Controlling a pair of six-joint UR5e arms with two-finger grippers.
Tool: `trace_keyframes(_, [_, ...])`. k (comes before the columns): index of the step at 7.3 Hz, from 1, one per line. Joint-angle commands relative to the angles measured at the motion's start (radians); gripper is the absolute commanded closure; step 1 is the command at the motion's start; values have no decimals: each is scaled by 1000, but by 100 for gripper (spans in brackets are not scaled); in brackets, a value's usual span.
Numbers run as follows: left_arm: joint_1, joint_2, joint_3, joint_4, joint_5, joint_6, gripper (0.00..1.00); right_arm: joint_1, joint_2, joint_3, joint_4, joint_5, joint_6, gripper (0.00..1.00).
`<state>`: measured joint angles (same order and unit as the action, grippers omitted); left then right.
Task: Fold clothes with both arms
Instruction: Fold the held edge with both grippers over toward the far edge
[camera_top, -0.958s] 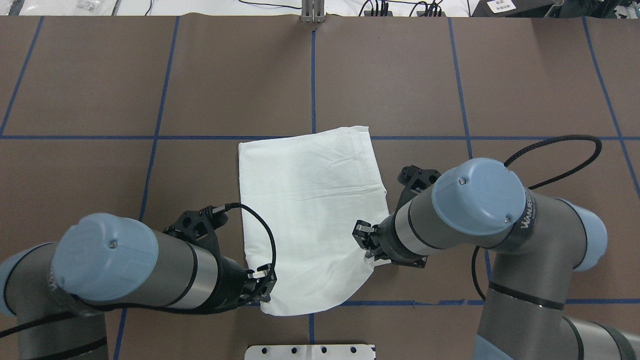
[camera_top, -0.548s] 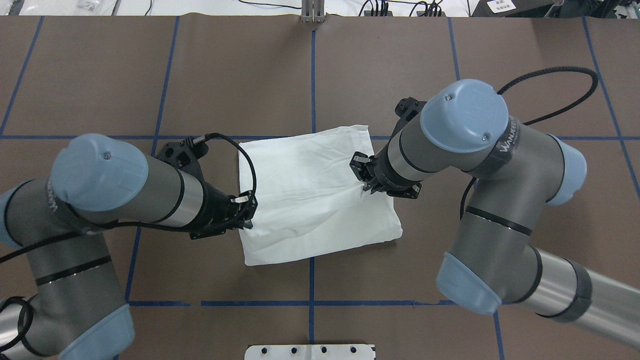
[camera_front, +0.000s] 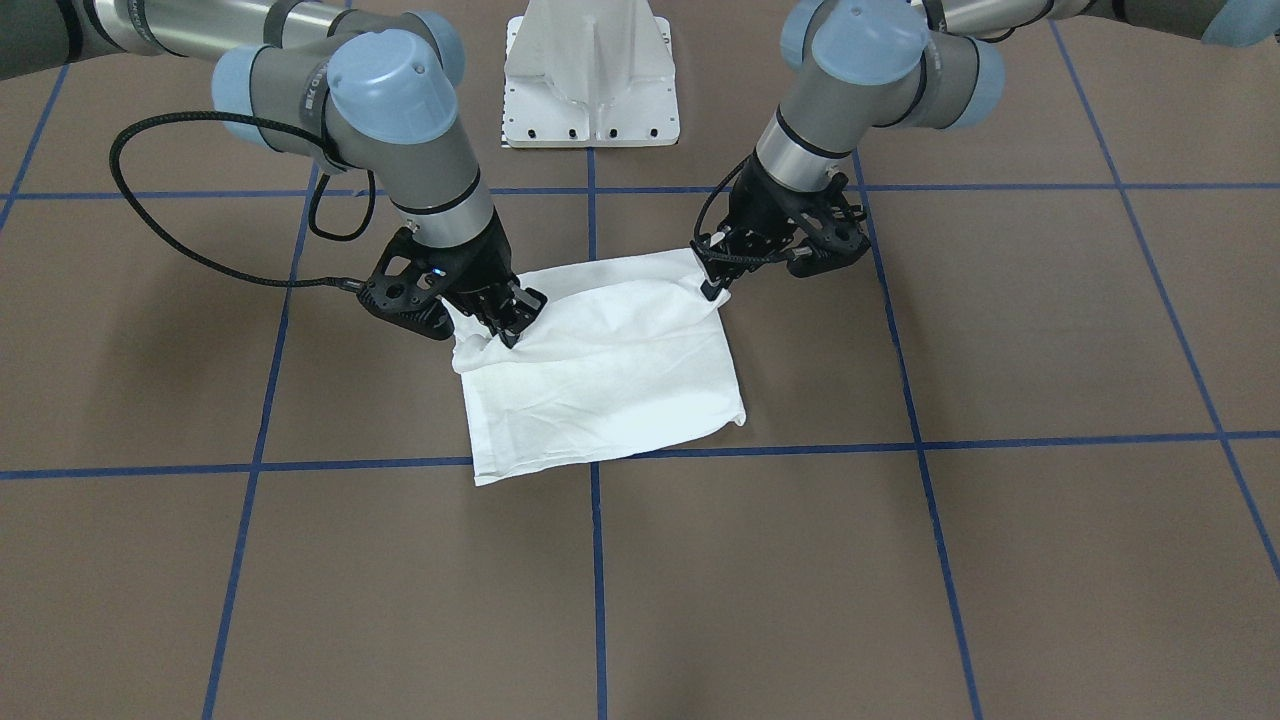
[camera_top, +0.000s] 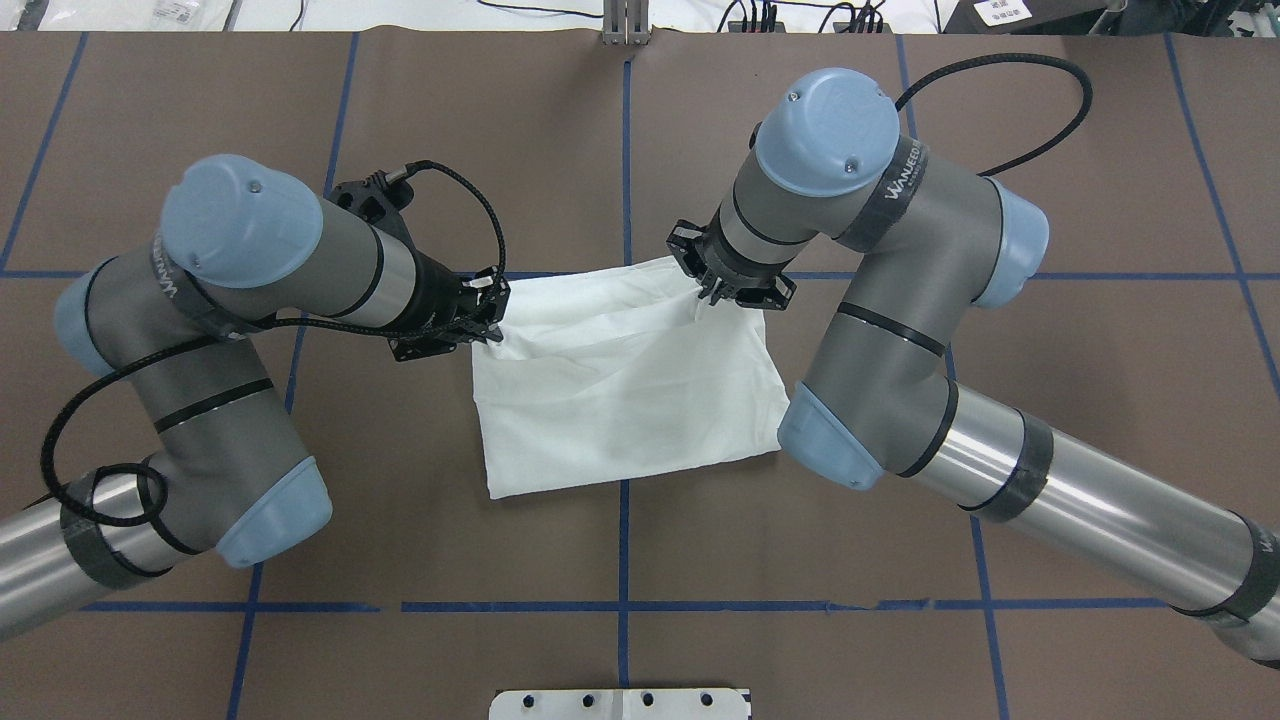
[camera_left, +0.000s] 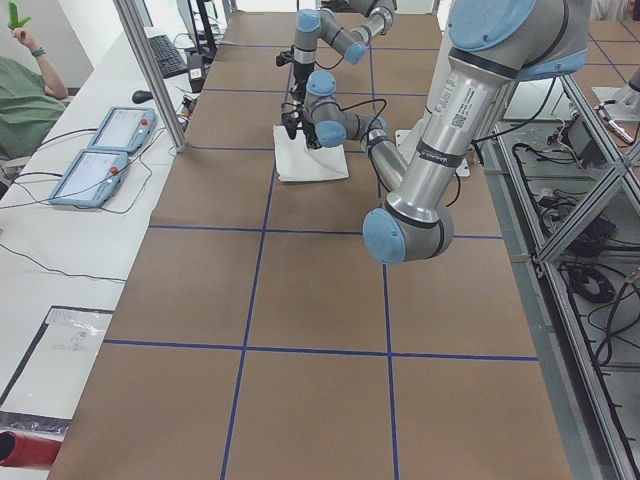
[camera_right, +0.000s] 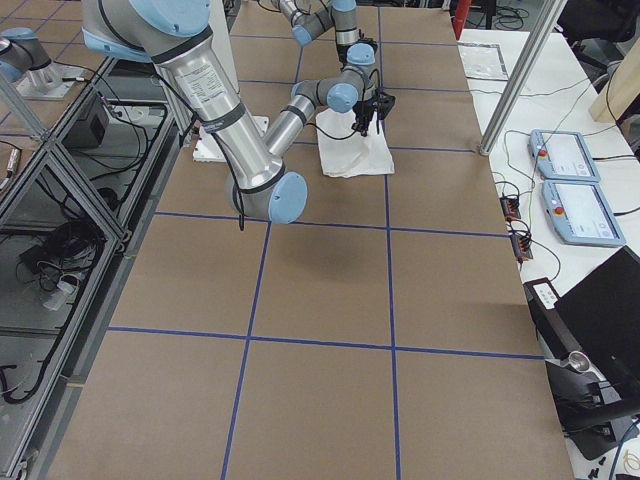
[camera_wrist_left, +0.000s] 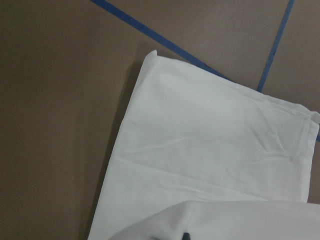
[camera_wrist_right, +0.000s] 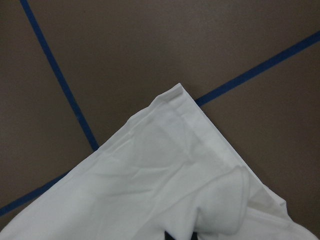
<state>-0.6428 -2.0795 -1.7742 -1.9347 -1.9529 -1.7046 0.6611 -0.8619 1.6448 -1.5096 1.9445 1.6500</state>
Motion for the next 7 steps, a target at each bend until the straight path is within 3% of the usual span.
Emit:
trace_keyframes(1, [-18, -14, 123, -110, 2, 0, 100, 6, 52, -104, 23, 2, 2, 100])
trace_keyframes(5, [-35, -30, 148, -113, 3, 0, 100, 21, 70, -123, 23, 51, 14, 100])
trace_keyframes(6, [-37, -33, 148, -113, 6, 3, 1, 20, 66, -126, 23, 47, 2, 1])
trace_keyframes(7, [-44, -33, 150, -110, 9, 0, 0, 34, 57, -135, 23, 48, 4, 0])
